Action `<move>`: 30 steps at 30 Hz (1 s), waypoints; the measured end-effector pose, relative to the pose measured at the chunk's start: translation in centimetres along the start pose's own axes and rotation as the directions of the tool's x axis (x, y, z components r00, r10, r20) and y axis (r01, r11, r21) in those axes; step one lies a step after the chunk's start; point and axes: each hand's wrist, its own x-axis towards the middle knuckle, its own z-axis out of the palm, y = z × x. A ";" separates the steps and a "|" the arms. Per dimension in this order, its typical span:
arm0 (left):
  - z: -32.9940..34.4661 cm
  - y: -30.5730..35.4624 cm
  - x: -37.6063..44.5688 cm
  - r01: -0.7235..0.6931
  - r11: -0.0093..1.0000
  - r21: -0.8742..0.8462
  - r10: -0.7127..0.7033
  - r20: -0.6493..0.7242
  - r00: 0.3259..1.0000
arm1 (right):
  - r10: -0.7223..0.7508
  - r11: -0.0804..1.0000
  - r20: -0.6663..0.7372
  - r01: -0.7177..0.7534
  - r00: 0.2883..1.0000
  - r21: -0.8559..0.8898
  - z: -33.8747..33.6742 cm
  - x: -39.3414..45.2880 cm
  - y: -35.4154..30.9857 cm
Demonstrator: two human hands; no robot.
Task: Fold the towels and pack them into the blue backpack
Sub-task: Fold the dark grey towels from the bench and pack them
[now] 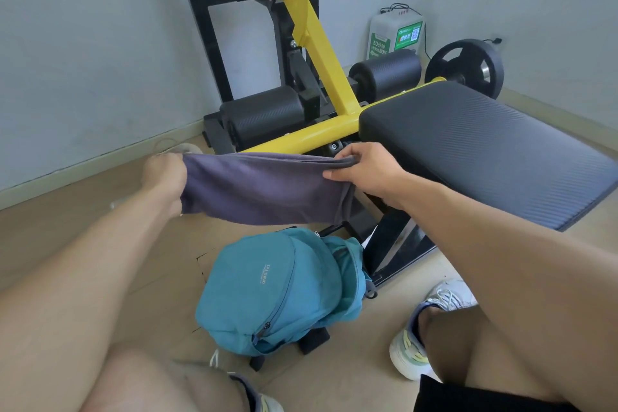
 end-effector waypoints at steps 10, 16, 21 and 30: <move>1.3 1.0 -2.2 -0.283 0.951 0.122 0.260 0.179 0.949 | 0.044 0.855 0.041 -0.059 0.998 0.516 -0.4 -0.5 -1.3; 2.9 2.0 -6.2 -0.578 0.784 0.225 0.387 0.551 0.739 | -0.072 0.917 0.233 -0.028 0.970 0.397 0.1 -1.5 -2.0; 3.5 3.0 -9.0 -0.698 0.693 0.179 0.387 0.724 0.571 | -0.203 0.943 0.248 0.120 0.947 0.312 0.8 -2.6 -3.1; 4.3 2.2 -8.3 -0.684 0.723 0.098 0.376 0.775 0.508 | -0.308 0.949 0.208 0.284 0.928 0.139 1.3 -3.0 -3.8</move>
